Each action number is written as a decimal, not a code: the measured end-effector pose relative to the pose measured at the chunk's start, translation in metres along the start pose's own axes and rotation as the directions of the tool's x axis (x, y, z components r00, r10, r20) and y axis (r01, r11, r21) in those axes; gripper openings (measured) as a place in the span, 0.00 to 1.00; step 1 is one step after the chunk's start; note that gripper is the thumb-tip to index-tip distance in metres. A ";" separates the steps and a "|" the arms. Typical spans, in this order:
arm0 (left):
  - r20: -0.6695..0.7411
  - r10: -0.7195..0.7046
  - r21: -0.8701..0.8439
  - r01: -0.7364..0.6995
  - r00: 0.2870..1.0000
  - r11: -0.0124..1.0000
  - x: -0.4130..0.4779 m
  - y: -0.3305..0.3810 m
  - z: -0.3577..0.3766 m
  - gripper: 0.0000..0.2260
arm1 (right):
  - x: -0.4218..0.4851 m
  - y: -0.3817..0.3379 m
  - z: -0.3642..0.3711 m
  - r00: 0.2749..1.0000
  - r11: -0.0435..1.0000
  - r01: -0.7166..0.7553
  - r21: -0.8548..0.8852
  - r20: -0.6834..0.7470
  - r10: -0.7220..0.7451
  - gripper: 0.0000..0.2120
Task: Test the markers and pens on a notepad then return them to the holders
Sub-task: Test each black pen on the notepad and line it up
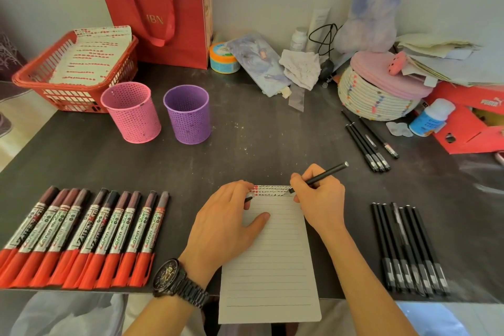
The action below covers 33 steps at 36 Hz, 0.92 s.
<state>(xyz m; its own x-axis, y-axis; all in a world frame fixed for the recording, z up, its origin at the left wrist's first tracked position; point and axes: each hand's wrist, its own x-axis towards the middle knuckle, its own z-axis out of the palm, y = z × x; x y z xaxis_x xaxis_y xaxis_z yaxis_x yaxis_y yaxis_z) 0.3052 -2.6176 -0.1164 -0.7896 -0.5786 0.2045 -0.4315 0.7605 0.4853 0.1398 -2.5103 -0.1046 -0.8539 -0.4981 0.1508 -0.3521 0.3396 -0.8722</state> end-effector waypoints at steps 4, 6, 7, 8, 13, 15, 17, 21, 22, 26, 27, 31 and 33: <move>0.003 0.001 -0.003 -0.001 1.000 1.000 0.000 0.001 -0.001 0.21 | 0.000 0.001 0.000 1.000 1.000 0.002 0.003 -0.004 -0.002 0.14; 0.007 -0.001 -0.003 0.001 1.000 1.000 0.000 0.001 -0.001 0.20 | 0.001 0.002 0.001 1.000 1.000 0.000 0.005 -0.005 0.000 0.15; 0.009 -0.002 0.000 0.002 1.000 1.000 0.000 0.001 -0.002 0.20 | 0.002 0.003 0.001 1.000 1.000 -0.003 0.006 -0.008 0.003 0.15; 0.011 -0.003 0.003 0.003 1.000 1.000 0.000 0.001 -0.002 0.20 | 0.002 0.004 0.001 1.000 1.000 -0.004 0.015 -0.015 0.005 0.14; 0.036 0.002 -0.102 0.002 0.999 0.995 0.000 0.003 -0.005 0.24 | 0.001 0.002 -0.004 0.993 0.982 -0.030 0.187 -0.104 0.051 0.17; 0.032 0.023 -0.143 -0.018 0.999 0.990 -0.002 0.002 -0.007 0.23 | 0.000 -0.003 -0.007 0.990 0.964 -0.074 0.256 -0.100 0.102 0.18; 0.028 0.040 -0.157 -0.035 0.999 0.987 -0.003 0.002 -0.008 0.20 | -0.004 -0.007 -0.011 0.987 0.913 -0.119 0.390 -0.050 0.150 0.18; 0.011 0.052 -0.107 -0.051 0.999 0.993 -0.003 0.002 -0.008 0.16 | -0.018 -0.014 -0.016 0.974 0.727 -0.228 0.648 0.158 0.164 0.14; 0.001 0.063 -0.090 -0.063 0.998 0.994 -0.002 0.002 -0.007 0.16 | -0.023 -0.014 -0.015 0.968 0.711 -0.248 0.658 0.189 0.164 0.13; -0.057 0.102 -0.059 -0.105 0.993 0.993 -0.001 0.000 -0.005 0.13 | -0.042 -0.011 -0.009 0.980 0.724 -0.199 0.660 0.150 0.132 0.13; -0.074 0.103 -0.055 -0.107 0.992 0.993 -0.001 0.000 -0.006 0.12 | -0.046 -0.011 -0.008 0.984 0.732 -0.178 0.657 0.126 0.126 0.15; -0.078 0.085 -0.041 -0.088 0.993 0.995 -0.001 0.001 -0.008 0.15 | -0.051 -0.012 -0.006 0.990 0.740 -0.140 0.659 0.080 0.115 0.16; -0.059 0.082 -0.036 -0.084 0.995 0.996 -0.002 0.004 -0.008 0.19 | -0.051 -0.013 -0.006 0.990 0.731 -0.139 0.668 0.081 0.115 0.15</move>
<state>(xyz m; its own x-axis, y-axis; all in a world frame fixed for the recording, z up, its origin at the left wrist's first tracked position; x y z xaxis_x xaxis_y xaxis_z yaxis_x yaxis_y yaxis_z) 0.3091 -2.6158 -0.1078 -0.7955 -0.5304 0.2930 -0.3472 0.7953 0.4969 0.1853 -2.4841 -0.0982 -0.8550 -0.5185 0.0117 0.1173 -0.2153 -0.9695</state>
